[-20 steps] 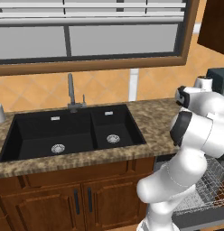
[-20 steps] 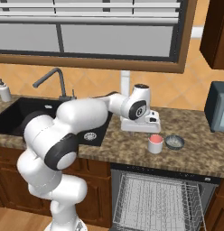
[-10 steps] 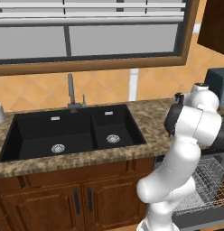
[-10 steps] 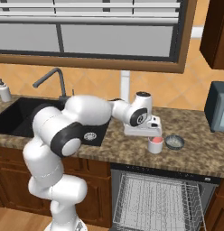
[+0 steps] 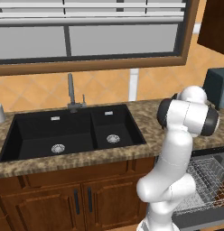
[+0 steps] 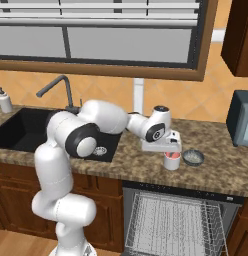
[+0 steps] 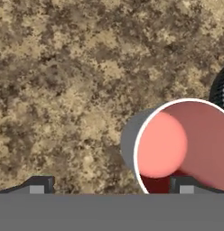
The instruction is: Pick up the cup and bowl from the counter, place them in the dishwasher, and close the dishwasher door.
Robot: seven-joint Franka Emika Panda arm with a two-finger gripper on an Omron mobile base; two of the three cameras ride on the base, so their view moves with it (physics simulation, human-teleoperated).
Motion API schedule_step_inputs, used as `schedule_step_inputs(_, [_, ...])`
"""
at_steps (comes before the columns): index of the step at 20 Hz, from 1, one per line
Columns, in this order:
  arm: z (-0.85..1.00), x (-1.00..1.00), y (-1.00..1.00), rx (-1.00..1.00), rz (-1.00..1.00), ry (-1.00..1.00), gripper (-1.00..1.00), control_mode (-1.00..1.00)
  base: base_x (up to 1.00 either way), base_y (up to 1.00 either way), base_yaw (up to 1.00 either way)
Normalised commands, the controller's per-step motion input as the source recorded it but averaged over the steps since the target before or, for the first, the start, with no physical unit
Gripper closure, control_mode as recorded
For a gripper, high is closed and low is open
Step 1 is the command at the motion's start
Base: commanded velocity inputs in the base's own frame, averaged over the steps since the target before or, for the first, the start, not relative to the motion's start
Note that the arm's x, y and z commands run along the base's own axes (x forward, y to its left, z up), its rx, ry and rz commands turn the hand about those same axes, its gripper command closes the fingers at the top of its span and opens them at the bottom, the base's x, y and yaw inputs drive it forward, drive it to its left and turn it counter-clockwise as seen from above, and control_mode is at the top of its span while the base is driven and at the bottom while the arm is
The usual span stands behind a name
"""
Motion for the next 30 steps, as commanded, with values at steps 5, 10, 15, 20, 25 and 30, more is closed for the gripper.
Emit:
schedule_step_inputs(5, [-0.07, 0.41, -0.15, 0.0, 0.0, 0.0, -1.0, -1.0, 0.0, 0.0, 0.0])
schedule_step_inputs(10, [-0.28, 0.21, -0.09, 0.0, 0.0, 0.0, -1.0, -1.0, 0.0, 0.0, 0.0])
schedule_step_inputs(15, [-0.39, 0.0, 0.0, 0.0, 0.0, 0.0, -1.0, -1.0, 0.0, 0.0, 0.0])
schedule_step_inputs(20, [-0.25, 0.0, 0.0, 0.0, 0.0, 0.0, -1.0, -1.0, 0.0, 0.0, 0.0])
schedule_step_inputs(25, [-0.11, 0.0, 0.0, 0.0, 0.0, 0.0, 1.0, -1.0, 0.0, 0.0, 0.0])
schedule_step_inputs(30, [0.0, -0.02, 0.02, 0.0, 0.0, 0.0, 1.0, -1.0, 0.0, 0.0, 0.0])
